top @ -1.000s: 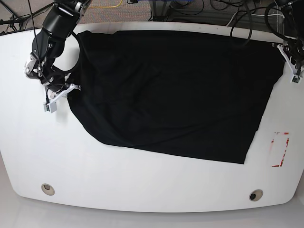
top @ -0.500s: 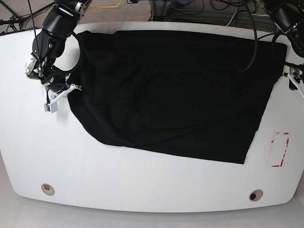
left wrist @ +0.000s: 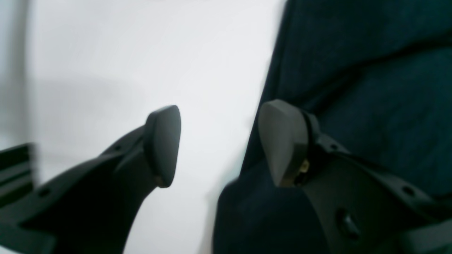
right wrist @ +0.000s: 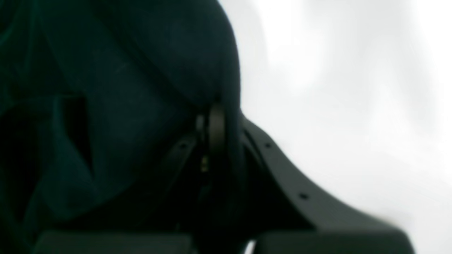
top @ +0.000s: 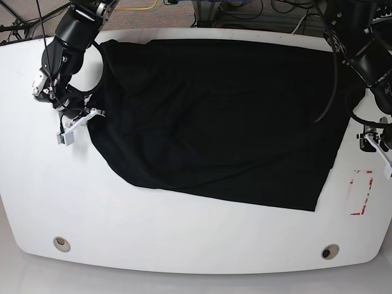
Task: Fold the T-shirt properly
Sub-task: 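Release the left gripper and regrasp the shirt's side edge lower down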
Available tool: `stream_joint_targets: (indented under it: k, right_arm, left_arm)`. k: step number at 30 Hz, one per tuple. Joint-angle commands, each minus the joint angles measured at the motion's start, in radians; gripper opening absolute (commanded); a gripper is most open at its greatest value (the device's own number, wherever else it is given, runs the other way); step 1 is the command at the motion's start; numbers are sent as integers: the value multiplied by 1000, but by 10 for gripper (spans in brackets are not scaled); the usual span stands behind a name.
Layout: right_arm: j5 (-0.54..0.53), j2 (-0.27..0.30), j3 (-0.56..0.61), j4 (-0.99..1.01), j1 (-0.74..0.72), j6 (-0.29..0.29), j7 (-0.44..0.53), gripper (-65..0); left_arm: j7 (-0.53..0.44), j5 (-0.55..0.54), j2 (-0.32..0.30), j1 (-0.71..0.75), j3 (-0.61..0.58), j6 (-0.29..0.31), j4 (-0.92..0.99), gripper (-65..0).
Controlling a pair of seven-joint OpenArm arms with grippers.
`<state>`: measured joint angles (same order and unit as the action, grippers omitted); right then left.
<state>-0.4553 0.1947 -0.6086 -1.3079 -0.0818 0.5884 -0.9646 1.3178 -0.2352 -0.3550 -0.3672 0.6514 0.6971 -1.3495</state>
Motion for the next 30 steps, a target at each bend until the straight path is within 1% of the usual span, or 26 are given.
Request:
stream_joint_targets:
  k: [1, 5, 8, 11, 14, 18, 21, 24, 30]
  right_arm:
    - [6, 10, 0, -17, -11, 3, -7, -650]
    - [8, 10, -1, -34, 0, 3, -9, -650]
    - [11, 10, -1, -34, -3, 3, -4, -650]
    - [10, 10, 0, -40, -5, 3, -3, -650]
    - [5, 2, 0, -42, 1, 3, -4, -650]
    - [11, -4, -1, -34, 3, 3, -1, -650]
    - [11, -4, -1, -34, 1, 3, 2, -650]
    - [10, -8, 0, -42, 3, 3, -3, -650]
    - [11, -5, -1, -32, 10, 3, 5, -650]
  left_arm:
    - [-90, -22, -17, -62, -35, 1, 71, -285]
    - [-168, -23, -23, -77, -57, 1, 166, -285]
    - [-254, -23, -22, -92, -60, 1, 233, -285]
    - [-349, -23, -22, -126, -101, 1, 325, -285]
    - [-413, -23, -25, -140, -137, 1, 402, -285]
    - [-485, -26, -43, -145, -138, 1, 470, -285]
    - [-553, -25, -43, -175, -163, 1, 529, -285]
    - [-582, -29, -45, -194, -193, 1, 585, -285]
    - [-654, -25, -49, -200, -186, 0, 661, -285]
